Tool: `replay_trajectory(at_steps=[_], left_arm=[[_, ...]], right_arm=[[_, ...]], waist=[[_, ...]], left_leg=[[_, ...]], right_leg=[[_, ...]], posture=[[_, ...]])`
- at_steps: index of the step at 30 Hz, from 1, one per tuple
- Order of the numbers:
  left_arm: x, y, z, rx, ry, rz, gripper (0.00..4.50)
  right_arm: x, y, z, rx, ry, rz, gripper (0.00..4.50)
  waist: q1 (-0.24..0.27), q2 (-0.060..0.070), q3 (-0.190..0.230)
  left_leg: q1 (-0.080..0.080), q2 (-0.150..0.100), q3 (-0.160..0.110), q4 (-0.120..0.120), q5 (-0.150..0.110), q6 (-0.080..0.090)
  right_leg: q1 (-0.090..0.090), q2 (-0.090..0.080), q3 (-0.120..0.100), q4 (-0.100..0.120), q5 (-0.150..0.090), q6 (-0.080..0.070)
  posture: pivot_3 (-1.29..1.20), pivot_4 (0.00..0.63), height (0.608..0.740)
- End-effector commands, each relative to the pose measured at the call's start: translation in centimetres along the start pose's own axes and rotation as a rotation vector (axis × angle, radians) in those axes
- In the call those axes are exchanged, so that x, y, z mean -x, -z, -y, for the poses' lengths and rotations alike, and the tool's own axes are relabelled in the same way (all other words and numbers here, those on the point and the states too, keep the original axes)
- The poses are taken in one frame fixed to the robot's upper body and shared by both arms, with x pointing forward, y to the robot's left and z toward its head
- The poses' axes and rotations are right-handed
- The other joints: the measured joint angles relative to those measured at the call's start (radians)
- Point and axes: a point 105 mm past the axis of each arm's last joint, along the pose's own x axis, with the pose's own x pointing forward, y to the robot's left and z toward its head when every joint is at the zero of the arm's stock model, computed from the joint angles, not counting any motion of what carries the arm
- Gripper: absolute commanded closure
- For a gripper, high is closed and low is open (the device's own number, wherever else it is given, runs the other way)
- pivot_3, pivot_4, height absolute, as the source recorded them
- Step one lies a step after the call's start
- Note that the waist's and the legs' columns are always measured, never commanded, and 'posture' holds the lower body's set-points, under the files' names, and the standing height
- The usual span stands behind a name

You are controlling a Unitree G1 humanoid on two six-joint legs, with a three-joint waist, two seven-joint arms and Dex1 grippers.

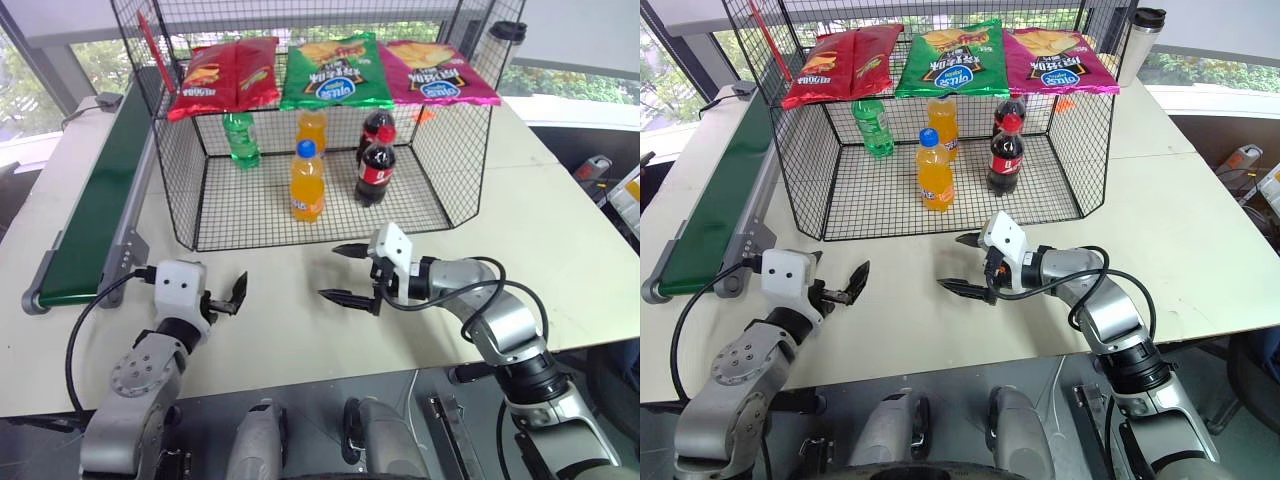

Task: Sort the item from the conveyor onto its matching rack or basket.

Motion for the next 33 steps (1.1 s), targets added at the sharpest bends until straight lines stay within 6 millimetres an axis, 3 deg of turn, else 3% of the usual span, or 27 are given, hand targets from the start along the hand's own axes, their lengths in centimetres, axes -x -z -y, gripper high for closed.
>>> replay_trajectory(at_steps=[1, 33], left_arm=[[0.34, -1.38, 0.56, -0.010, 0.019, 0.061, 0.04], [0.35, -1.48, 0.26, -0.022, 0.001, 0.052, 0.04]], right_arm=[[-0.09, -1.23, -0.25, 0.041, -0.009, 0.042, 0.00], [-0.44, -1.48, -0.33, 0.065, -0.016, 0.077, 0.00]], waist=[[0.000, 0.000, 0.000], [0.000, 0.000, 0.000]], left_leg=[[0.000, 0.000, 0.000, 0.000, 0.000, 0.000], [0.000, 0.000, 0.000, 0.000, 0.000, 0.000]], right_leg=[[0.000, 0.000, 0.000, 0.000, 0.000, 0.000], [0.000, 0.000, 0.000, 0.000, 0.000, 0.000]], posture=[[0.00, 0.150, 0.740], [0.00, 0.150, 0.740]])
